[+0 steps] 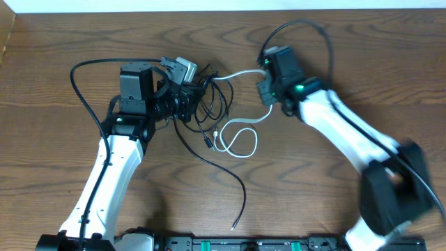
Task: Untangle cables
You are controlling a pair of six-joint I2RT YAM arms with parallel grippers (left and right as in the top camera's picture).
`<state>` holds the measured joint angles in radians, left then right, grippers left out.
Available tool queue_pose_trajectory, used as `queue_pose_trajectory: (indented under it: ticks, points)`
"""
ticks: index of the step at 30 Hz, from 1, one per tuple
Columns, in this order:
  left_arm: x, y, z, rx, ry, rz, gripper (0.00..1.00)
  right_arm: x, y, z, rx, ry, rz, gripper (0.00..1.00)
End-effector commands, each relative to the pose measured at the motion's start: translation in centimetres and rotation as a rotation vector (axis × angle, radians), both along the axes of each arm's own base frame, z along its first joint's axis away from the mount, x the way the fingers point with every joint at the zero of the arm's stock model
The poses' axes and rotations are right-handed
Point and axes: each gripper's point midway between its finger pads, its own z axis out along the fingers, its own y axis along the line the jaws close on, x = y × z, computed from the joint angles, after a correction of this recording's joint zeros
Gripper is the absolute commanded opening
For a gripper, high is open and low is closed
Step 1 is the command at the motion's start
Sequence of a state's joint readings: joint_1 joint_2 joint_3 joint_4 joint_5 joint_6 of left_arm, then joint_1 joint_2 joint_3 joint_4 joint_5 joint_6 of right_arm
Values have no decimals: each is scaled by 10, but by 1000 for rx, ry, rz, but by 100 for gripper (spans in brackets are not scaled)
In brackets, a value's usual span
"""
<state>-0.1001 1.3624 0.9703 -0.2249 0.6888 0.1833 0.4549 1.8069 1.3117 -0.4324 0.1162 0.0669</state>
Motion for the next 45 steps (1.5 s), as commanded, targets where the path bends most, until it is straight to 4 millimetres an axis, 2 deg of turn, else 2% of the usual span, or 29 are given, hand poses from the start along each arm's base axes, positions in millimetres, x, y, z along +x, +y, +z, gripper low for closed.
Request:
queue_pose_trajectory:
  ticks: [1, 5, 12, 15, 20, 23, 27, 33, 38, 45]
  points:
    - [-1, -1, 8, -2, -22, 0, 8, -8, -47, 103, -71, -230, -150, 1]
    - [-1, -1, 8, -3, -25, 0, 8, -39, -87, 179, -85, -387, -261, 1]
    - [-1, -1, 8, -3, -24, 0, 8, -107, -170, 284, -56, -652, -498, 1]
    - [-1, -1, 8, -3, -24, 0, 7, -138, -202, 314, -42, -748, -596, 1]
    - [-1, -1, 8, -3, -23, 0, 8, -179, -241, 342, -45, -848, -711, 1]
    - [-1, -1, 8, -3, -22, 0, 15, -192, -260, 346, -98, -864, -770, 1]
    - [0, 0, 7, 1, -23, 4, 16, -200, -283, 343, -170, -845, -869, 1]
    - [9, 19, -4, 90, -13, 108, 15, -201, -321, 332, -264, -796, -1022, 1]
    - [9, 21, -5, 98, -10, 117, 15, -186, -360, 315, -310, -734, -1152, 1]
    - [7, 18, -6, 100, -3, 108, 15, -155, -423, 261, -273, -586, -1268, 1]
